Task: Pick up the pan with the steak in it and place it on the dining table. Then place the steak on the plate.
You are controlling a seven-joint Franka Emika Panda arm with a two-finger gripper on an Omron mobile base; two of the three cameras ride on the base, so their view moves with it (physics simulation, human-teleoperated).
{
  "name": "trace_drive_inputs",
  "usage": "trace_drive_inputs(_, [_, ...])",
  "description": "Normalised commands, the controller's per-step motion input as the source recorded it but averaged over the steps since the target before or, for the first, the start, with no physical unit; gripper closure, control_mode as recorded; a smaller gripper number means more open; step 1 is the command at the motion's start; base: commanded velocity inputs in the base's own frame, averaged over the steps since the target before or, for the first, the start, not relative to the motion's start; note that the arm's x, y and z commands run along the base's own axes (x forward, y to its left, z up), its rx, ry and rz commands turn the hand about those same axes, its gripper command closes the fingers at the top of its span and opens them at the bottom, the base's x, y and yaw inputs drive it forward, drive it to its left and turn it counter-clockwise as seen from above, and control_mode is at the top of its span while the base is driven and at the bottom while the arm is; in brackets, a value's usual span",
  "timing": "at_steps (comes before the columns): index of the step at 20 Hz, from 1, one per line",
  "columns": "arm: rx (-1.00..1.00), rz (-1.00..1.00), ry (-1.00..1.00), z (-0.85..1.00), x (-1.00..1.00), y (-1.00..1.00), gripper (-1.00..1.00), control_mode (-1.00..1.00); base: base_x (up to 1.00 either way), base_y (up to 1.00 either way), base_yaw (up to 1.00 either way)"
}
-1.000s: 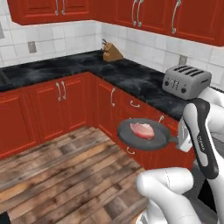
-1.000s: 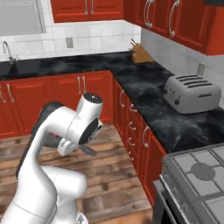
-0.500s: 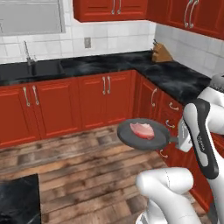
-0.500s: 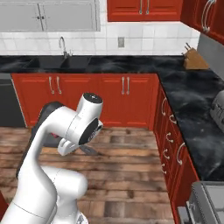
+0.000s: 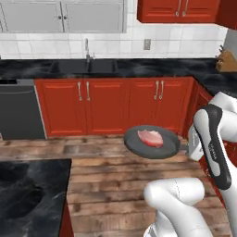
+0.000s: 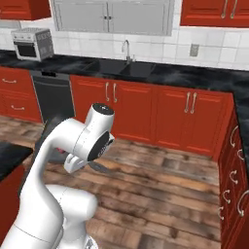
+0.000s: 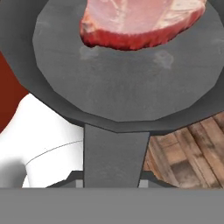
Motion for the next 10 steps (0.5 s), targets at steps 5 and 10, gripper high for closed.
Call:
trace_drive_inputs(5, [0.0, 0.0, 0.0, 0.0, 0.0, 0.0, 1.0, 1.0, -0.11, 0.0, 0.5])
trace_drive_inputs(10, [0.0, 0.0, 0.0, 0.0, 0.0, 0.0, 1.0, 1.0, -0.13, 0.0, 0.48])
